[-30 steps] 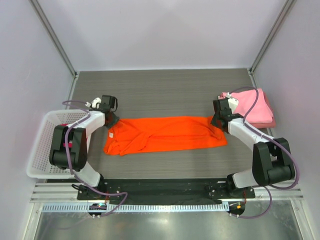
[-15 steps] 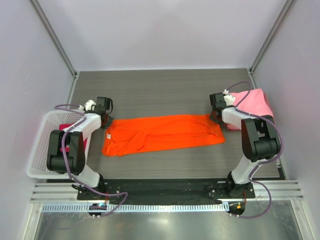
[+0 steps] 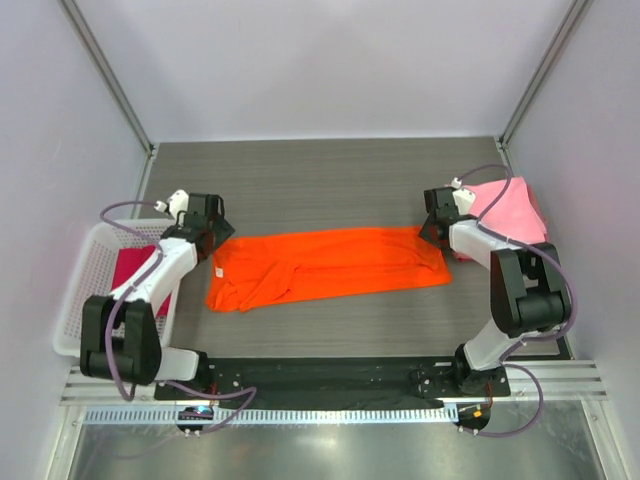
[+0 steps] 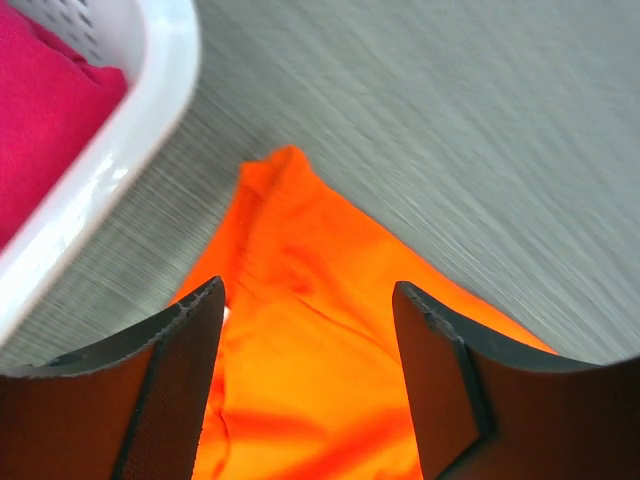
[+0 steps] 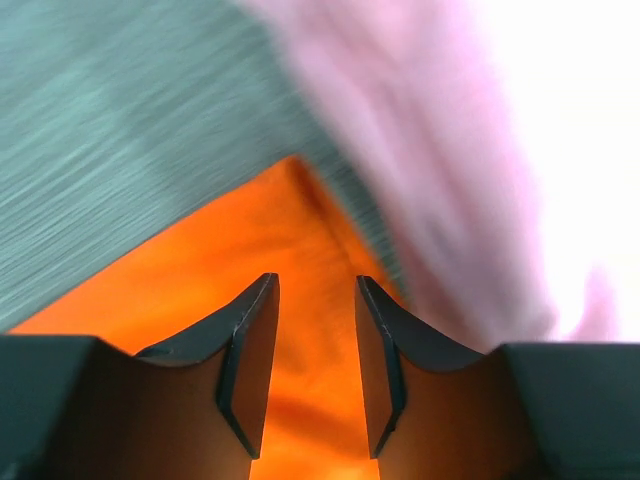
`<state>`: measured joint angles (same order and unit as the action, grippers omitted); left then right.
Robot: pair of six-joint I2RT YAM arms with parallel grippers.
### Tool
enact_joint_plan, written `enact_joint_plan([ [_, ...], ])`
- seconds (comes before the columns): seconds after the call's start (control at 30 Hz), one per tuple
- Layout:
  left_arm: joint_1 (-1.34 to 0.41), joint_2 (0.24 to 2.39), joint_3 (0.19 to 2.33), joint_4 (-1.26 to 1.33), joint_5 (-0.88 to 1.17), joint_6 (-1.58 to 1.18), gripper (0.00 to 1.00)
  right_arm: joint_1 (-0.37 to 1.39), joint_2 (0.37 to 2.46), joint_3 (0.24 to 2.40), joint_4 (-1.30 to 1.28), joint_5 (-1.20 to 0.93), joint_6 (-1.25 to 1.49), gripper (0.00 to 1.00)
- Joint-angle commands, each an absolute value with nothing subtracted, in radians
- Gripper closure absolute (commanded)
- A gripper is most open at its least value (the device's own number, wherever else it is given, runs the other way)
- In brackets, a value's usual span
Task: Fold and stack the t-shirts
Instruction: Fold the tshirt
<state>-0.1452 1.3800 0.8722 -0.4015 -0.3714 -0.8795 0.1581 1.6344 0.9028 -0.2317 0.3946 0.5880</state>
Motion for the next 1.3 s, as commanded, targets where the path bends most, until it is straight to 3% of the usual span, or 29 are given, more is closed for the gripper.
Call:
enact_joint_plan([
  [0.0,-0.181,1.264,0.845,-0.406,-0.361,-0.862,0.3,0.215,1.542,0.9,-0.186,0.406,0.552,0.57],
  [0.23,-0.35,1.031,0.704,-0.5,-0.315,-0.975,0.27,0.325,1.453,0.881,-0.198,0.324,0.514,0.55],
  [0.33,-0.397,0.95,0.611,-0.538,-0.292,-1.081,0.22,0.362,1.453,0.874,-0.225,0.339,0.5,0.5],
  [0.6,-0.419,0.861,0.459,-0.529,-0.313,-1.209,0.16,0.383,1.615,0.917,-0.271,0.321,0.511,0.49],
  [0.7,-0.417,0.92,0.449,-0.473,-0.328,-1.216,0.11,0.388,1.673,0.942,-0.284,0.318,0.511,0.5],
  [1.03,-0.373,1.251,0.474,-0.211,-0.319,-1.232,0.09,0.406,1.712,0.927,-0.354,0.253,0.54,0.53],
  [1.27,-0.255,1.623,0.719,-0.124,-0.215,-1.141,0.11,0.48,1.634,0.829,-0.39,0.173,0.589,0.51],
])
